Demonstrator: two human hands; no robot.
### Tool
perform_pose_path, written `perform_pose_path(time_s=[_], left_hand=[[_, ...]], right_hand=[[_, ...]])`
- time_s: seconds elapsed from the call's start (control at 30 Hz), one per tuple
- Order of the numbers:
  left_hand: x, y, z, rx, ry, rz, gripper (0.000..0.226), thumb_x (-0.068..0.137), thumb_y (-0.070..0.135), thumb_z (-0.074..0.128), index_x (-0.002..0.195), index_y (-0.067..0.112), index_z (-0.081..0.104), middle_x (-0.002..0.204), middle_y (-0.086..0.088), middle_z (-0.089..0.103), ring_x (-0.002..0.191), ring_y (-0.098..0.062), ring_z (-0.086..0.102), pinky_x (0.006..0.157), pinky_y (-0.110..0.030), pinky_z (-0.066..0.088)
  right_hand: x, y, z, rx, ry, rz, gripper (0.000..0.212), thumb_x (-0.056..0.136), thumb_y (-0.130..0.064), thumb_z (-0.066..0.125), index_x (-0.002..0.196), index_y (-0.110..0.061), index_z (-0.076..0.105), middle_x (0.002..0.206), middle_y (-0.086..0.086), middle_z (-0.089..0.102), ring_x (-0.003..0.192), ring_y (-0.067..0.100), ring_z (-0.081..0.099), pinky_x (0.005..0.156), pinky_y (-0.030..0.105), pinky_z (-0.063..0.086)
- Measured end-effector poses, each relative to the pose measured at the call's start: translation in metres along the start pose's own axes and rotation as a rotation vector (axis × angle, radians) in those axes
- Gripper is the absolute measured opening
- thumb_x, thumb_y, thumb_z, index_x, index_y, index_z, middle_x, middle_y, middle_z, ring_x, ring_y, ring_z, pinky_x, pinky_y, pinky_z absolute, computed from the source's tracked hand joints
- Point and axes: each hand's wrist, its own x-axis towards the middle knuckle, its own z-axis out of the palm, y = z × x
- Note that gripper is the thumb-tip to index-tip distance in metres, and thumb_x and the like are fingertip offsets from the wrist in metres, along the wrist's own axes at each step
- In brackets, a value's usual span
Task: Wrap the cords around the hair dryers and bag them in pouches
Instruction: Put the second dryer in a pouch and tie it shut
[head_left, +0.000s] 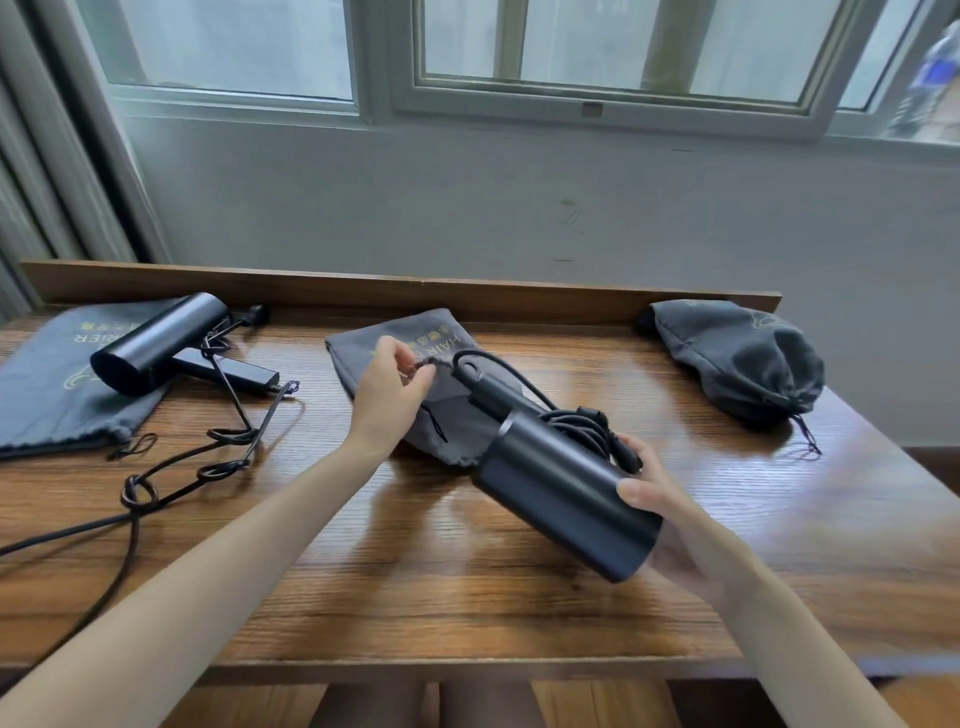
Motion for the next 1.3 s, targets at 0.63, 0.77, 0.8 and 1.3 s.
perform_pose_path(time_s=[0.63, 0.77, 0.8, 1.3], left_hand=[[-0.021, -0.024, -0.03, 0.712, -0.395, 0.691, 0.064, 0.06, -0.019, 0.059, 0.122, -0.002, 0.055, 0.117, -0.015, 0.054, 0.096, -0.031, 0.057, 0.087, -0.021, 0.04], [-0.024, -0.008, -0.022, 0.4, -0.417, 0.533, 0.065, 0.073, -0.023, 0.042, 0.135, -0.004, 0.042, 0.129, -0.013, 0.043, 0.111, -0.015, 0.041, 0.092, 0.001, 0.022], [-0.025, -0.004, -0.02, 0.35, -0.428, 0.52, 0.066, 0.072, -0.023, 0.04, 0.135, -0.004, 0.041, 0.129, -0.012, 0.042, 0.11, -0.011, 0.039, 0.091, 0.003, 0.022], [-0.035, -0.037, -0.032, 0.513, -0.38, 0.565, 0.02, 0.06, -0.01, 0.052, 0.057, 0.009, 0.058, 0.085, -0.01, 0.055, 0.064, -0.021, 0.056, 0.056, -0.023, 0.045]], right_hand=[[0.004, -0.007, 0.009, -0.137, 0.213, 0.097, 0.085, 0.057, -0.022, 0.082, 0.127, -0.033, 0.033, 0.117, 0.008, 0.054, 0.091, 0.026, 0.062, 0.056, 0.036, 0.054], [0.018, -0.005, 0.026, -0.188, 0.236, 0.092, 0.085, 0.059, -0.023, 0.077, 0.128, -0.034, 0.029, 0.118, 0.009, 0.052, 0.098, 0.026, 0.06, 0.056, 0.037, 0.055], [0.022, -0.005, 0.03, -0.188, 0.239, 0.092, 0.081, 0.063, -0.022, 0.076, 0.128, -0.034, 0.028, 0.117, 0.008, 0.052, 0.098, 0.025, 0.06, 0.056, 0.037, 0.055], [0.039, -0.002, 0.033, -0.207, 0.427, 0.067, 0.079, 0.075, -0.021, 0.074, 0.133, -0.034, 0.022, 0.117, 0.006, 0.053, 0.099, 0.022, 0.06, 0.055, 0.034, 0.054]])
